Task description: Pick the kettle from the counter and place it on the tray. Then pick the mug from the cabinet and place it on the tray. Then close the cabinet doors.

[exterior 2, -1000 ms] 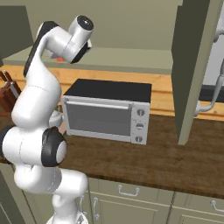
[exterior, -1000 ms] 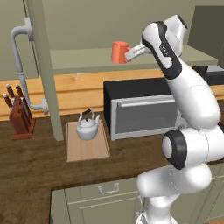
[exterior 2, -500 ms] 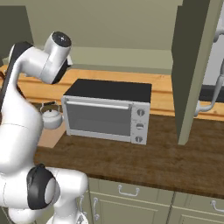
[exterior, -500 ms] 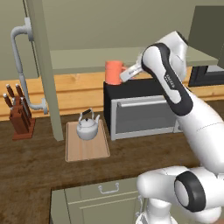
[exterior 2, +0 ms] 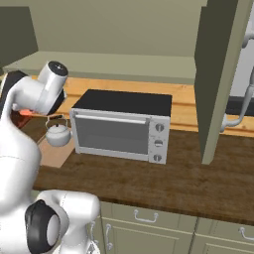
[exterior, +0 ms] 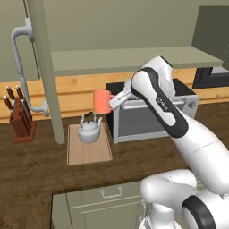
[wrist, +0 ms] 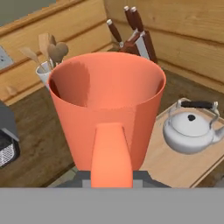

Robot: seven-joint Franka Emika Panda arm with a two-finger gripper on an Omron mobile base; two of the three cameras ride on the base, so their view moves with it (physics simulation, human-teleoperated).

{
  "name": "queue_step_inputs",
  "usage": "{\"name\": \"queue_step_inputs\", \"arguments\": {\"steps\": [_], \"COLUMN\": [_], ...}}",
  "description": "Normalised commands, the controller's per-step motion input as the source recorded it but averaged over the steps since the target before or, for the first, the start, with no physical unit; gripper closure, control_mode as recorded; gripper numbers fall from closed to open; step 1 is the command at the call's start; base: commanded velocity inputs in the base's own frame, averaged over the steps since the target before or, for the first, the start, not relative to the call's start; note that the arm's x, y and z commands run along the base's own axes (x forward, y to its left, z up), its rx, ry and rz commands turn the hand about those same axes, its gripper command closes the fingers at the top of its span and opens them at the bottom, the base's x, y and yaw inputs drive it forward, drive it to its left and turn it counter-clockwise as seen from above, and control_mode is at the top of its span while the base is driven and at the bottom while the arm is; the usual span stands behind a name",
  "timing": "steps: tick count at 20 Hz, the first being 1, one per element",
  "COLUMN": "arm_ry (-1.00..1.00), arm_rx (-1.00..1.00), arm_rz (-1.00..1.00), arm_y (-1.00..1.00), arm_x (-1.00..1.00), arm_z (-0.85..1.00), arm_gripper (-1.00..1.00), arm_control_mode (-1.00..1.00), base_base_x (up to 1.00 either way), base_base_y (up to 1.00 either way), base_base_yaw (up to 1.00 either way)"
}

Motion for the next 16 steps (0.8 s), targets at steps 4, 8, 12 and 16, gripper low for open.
{"name": "queue_step_inputs", "arguments": {"steps": [4, 8, 12, 16], "arm_ry": [0.00, -0.05, -0.18, -0.08], "arm_rx": [-0.01, -0.10, -0.13, -0.04], "arm_rz": [0.05, 0.00, 0.00, 0.00], "arm_y": [0.80, 0.60, 0.12, 0.00], "arm_x": [0.06, 0.37, 0.24, 0.38], "arm_z": [-1.00, -1.00, -1.00, -0.73], "arm_gripper": [1.00, 1.00, 1.00, 1.00], "arm_control_mode": [-1.00, -1.00, -1.00, -1.00], "base_base_x": [0.00, 0.00, 0.00, 0.00], "base_base_y": [0.00, 0.00, 0.00, 0.00], "base_base_yaw": [0.00, 0.00, 0.00, 0.00]}}
